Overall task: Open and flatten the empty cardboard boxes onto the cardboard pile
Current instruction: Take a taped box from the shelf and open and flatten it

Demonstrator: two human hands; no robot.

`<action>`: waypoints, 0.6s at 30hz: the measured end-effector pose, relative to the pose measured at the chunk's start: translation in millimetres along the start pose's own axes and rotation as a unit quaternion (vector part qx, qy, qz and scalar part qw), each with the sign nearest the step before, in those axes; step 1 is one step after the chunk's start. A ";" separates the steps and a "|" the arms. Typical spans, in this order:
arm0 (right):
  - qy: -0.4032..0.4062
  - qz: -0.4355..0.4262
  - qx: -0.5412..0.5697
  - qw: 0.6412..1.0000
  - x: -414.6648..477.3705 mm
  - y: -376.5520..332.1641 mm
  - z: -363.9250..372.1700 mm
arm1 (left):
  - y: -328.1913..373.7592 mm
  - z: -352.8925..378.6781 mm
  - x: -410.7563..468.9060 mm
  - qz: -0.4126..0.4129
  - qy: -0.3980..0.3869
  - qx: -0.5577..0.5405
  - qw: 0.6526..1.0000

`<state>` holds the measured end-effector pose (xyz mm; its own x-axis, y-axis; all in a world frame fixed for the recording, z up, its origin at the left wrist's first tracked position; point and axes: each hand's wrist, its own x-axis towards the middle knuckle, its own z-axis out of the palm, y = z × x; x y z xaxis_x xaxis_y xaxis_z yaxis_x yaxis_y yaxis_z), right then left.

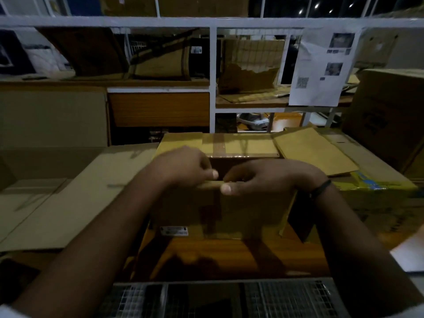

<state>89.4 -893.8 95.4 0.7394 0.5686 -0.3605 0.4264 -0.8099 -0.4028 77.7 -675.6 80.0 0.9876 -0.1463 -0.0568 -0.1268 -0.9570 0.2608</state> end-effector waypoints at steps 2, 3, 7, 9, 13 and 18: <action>-0.001 0.025 0.024 0.999 12.7 11.2 21.6 | -8.6 33.3 4.5 0.013 -0.024 0.000 1.000; 0.031 0.052 0.008 0.998 23.4 18.0 34.4 | -12.6 49.8 7.2 0.018 -0.005 0.019 1.000; 0.201 0.067 -0.151 0.966 64.3 48.5 87.9 | -21.1 109.7 11.5 0.050 0.122 0.079 0.988; 0.282 0.044 -0.175 0.942 72.9 58.7 104.7 | -26.1 131.0 13.5 0.059 0.181 0.062 0.980; 0.384 0.006 -0.178 0.906 81.9 70.7 124.1 | -31.2 151.6 19.9 0.051 0.251 0.059 0.965; 0.416 -0.008 -0.164 0.894 84.9 74.0 126.1 | -28.0 159.5 18.9 0.053 0.295 0.065 0.952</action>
<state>118.1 -887.2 -71.1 0.8051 0.3879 0.4487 0.4702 -0.8785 -0.0842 85.1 -691.5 -82.0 0.8439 -0.1150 0.5240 -0.2019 -0.9730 0.1115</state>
